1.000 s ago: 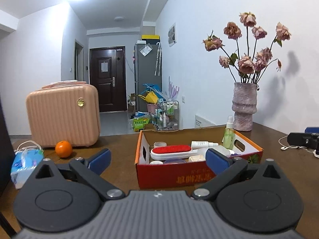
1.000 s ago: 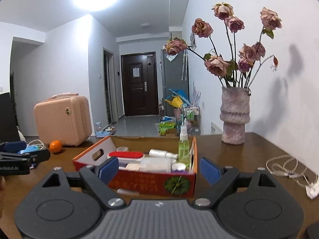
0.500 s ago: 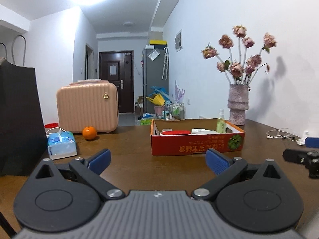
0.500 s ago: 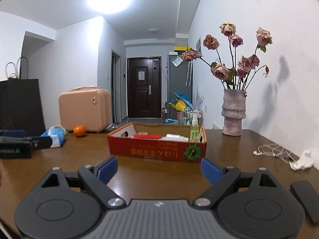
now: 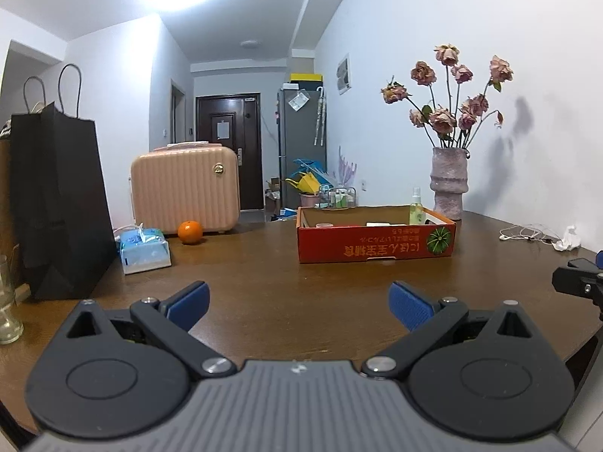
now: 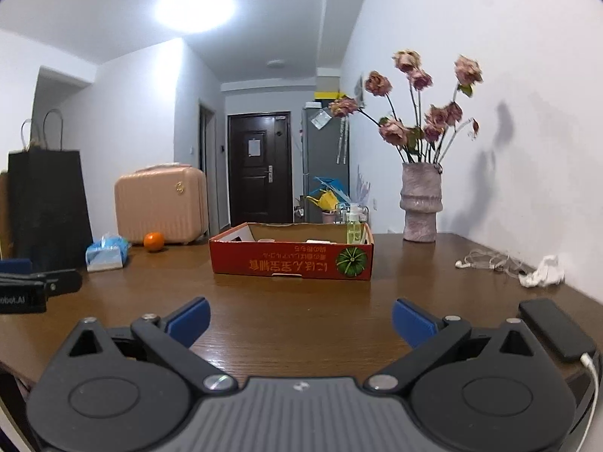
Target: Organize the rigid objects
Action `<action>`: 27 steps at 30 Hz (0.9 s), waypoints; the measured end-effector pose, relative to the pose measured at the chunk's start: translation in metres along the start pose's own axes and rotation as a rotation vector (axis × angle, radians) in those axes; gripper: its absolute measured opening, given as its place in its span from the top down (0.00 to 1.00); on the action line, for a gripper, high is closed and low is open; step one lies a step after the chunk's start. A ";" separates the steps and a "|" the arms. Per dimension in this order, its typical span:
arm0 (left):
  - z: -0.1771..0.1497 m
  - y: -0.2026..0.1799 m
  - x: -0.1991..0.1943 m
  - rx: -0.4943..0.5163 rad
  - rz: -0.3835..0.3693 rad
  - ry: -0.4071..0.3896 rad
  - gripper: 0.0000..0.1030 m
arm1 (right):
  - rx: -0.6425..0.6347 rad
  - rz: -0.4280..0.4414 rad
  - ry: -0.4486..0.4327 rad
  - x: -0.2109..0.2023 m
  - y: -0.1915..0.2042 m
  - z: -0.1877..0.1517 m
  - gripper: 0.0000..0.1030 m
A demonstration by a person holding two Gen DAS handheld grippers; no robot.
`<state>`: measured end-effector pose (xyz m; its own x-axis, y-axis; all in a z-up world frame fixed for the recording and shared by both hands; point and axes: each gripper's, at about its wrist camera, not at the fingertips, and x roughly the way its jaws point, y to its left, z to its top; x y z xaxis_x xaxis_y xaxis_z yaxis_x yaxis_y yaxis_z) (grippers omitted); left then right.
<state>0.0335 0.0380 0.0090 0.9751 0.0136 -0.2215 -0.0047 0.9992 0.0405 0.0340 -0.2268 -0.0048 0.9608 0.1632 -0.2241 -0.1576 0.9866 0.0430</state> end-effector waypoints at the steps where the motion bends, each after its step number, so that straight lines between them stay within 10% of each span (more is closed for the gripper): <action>1: 0.001 0.000 -0.001 0.008 -0.002 -0.004 0.00 | 0.011 0.003 0.008 0.001 0.000 0.000 0.00; 27: 0.003 -0.005 -0.004 0.031 -0.044 0.003 0.00 | 0.031 0.011 0.028 0.005 0.003 -0.003 0.00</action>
<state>0.0304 0.0327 0.0124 0.9734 -0.0301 -0.2270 0.0449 0.9972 0.0603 0.0378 -0.2232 -0.0084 0.9523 0.1746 -0.2502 -0.1606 0.9841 0.0754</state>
